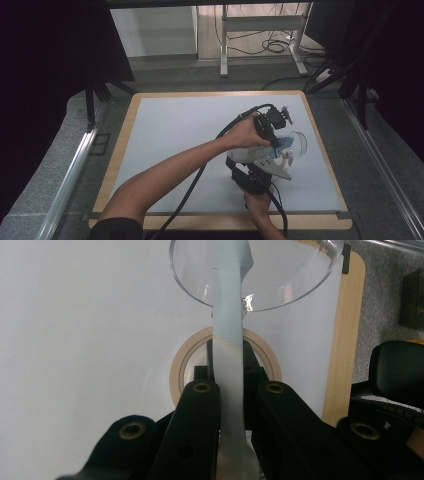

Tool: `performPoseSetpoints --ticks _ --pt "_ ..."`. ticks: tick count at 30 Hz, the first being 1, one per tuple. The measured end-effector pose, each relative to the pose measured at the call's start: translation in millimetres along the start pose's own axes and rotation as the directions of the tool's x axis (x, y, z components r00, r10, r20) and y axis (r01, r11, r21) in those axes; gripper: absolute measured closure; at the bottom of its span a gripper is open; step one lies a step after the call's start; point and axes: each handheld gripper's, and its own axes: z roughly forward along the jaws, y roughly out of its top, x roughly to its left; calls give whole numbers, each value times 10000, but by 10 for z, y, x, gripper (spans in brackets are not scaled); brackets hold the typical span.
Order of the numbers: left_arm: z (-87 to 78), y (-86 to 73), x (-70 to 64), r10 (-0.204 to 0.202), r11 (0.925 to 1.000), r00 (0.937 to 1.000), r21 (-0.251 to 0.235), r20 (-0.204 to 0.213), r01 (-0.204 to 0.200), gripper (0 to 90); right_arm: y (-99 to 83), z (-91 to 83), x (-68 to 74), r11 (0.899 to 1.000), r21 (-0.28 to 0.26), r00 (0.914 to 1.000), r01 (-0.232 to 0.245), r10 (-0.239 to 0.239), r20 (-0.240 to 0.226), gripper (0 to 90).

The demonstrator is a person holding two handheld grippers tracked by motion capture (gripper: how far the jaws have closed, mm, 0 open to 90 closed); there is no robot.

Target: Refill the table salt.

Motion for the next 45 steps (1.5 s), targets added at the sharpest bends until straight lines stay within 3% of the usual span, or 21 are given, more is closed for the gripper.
performPoseSetpoints --ticks 45 --pt "-22 4 24 60 10000 10000 32 -44 -60 900 12 18 13 9999 -108 9999 -106 107 91 541"
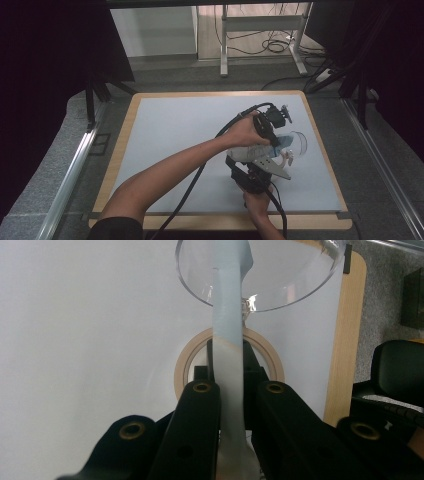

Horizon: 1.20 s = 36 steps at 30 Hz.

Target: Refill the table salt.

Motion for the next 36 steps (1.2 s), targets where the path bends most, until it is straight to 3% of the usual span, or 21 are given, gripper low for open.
performPoseSetpoints --ticks 36 --pt "37 14 -3 95 9995 10000 285 27 -96 900 7 17 13 9998 11 9998 -179 179 64 545"
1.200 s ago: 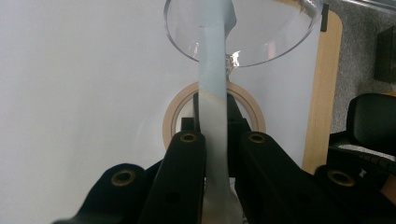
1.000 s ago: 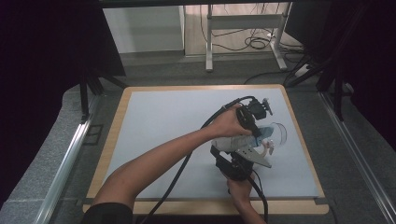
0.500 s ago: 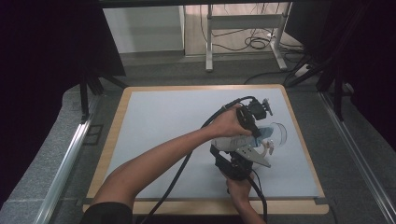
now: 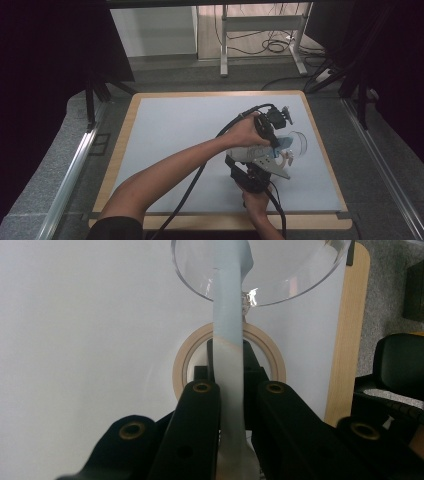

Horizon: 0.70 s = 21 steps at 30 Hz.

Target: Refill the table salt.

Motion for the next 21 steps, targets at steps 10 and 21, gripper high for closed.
performPoseSetpoints --ticks 10,21 --pt "0 10 -5 23 10000 10000 -3 -14 -23 900 5 -3 -6 10000 -40 10000 32 -32 56 547" --pt "7 20 -11 32 10000 10000 15 -34 -32 900 9 -6 -9 9999 -65 9999 -94 95 60 549"
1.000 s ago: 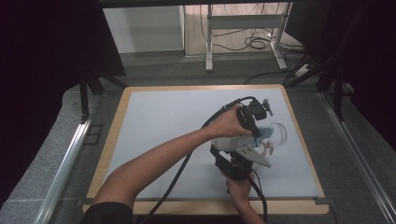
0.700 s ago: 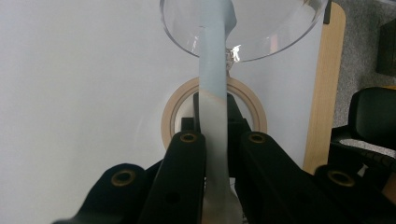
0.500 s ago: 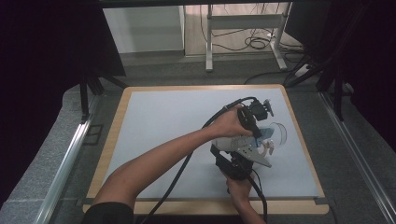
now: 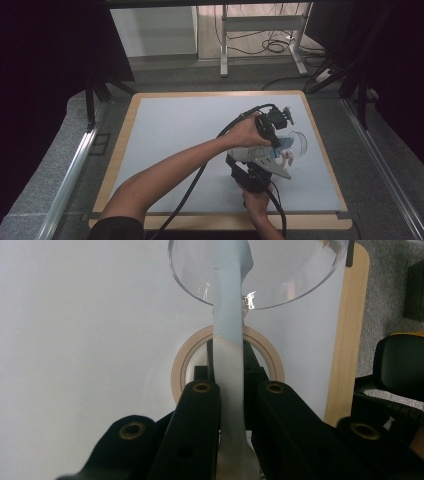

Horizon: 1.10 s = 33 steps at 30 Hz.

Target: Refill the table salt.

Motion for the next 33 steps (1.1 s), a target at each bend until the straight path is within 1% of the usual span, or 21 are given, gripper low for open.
performPoseSetpoints --ticks 33 --pt "0 0 4 22 10000 10000 -9 43 -22 900 0 6 4 10000 -53 10000 -42 43 60 552"
